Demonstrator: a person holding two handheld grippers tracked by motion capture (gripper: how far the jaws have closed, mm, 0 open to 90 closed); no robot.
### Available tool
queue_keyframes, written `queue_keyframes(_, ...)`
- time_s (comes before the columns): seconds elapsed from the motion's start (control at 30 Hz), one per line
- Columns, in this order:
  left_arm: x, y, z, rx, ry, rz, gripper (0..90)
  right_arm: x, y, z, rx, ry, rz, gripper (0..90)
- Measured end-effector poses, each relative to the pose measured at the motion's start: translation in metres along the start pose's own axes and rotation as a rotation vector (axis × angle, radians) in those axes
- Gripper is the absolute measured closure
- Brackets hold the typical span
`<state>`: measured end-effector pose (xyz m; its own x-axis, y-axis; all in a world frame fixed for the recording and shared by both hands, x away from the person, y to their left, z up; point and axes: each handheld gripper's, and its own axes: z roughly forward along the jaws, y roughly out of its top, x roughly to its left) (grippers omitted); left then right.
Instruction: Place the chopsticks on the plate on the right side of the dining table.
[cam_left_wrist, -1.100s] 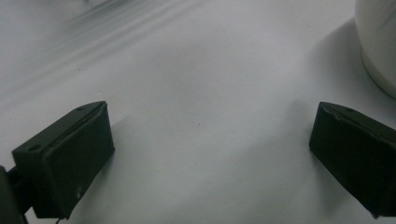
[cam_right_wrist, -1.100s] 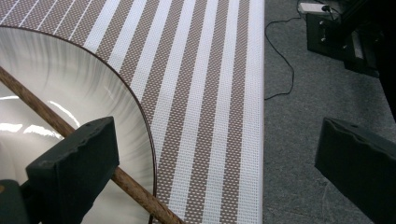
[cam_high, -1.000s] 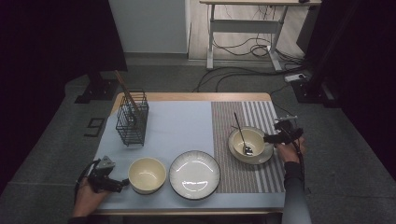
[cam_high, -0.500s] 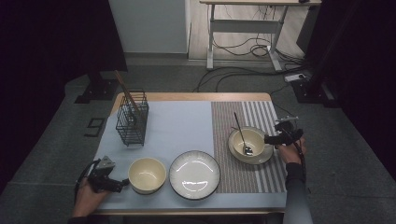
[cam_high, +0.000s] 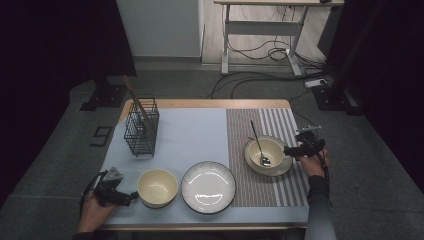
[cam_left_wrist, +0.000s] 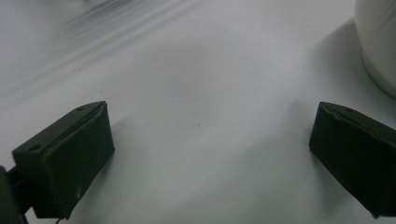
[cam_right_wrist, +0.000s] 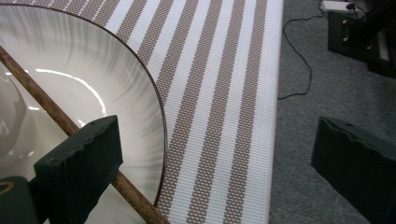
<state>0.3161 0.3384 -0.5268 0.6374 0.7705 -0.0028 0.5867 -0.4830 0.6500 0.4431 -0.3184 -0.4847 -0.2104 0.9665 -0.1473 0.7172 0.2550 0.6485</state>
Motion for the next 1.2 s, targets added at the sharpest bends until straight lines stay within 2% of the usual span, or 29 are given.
queue_keyframes(0.1,0.000,0.000,0.000,0.000,0.000,0.000,0.0,0.000,-0.001,-0.005,-0.006,-0.008,-0.005,1.7)
queue_keyframes(0.3,0.000,0.000,0.000,0.000,0.000,0.000,0.0,0.000,-0.006,-0.025,-0.036,-0.020,0.042,2.7)
queue_keyframes(0.47,0.000,0.000,0.000,0.001,0.000,0.000,0.0,-0.001,-0.023,-0.040,-0.040,-0.018,0.074,4.1)
queue_keyframes(0.73,0.000,0.000,0.000,0.000,0.000,0.000,0.0,-0.013,-0.052,-0.053,-0.031,-0.039,0.147,8.8)
queue_keyframes(0.87,0.000,0.000,0.000,0.000,0.000,0.000,0.0,-0.016,-0.062,-0.054,-0.019,-0.049,0.141,10.4)
queue_keyframes(0.97,0.000,0.000,0.000,0.000,0.000,0.000,0.0,-0.017,-0.064,-0.054,-0.010,-0.076,0.134,15.6)
queue_keyframes(1.03,0.000,0.000,0.000,0.000,0.000,0.000,0.0,-0.017,-0.064,-0.055,-0.005,-0.076,0.127,23.1)
queue_keyframes(1.2,0.000,0.000,0.000,0.001,0.000,0.000,0.0,-0.016,-0.064,-0.053,0.015,-0.093,0.108,32.3)
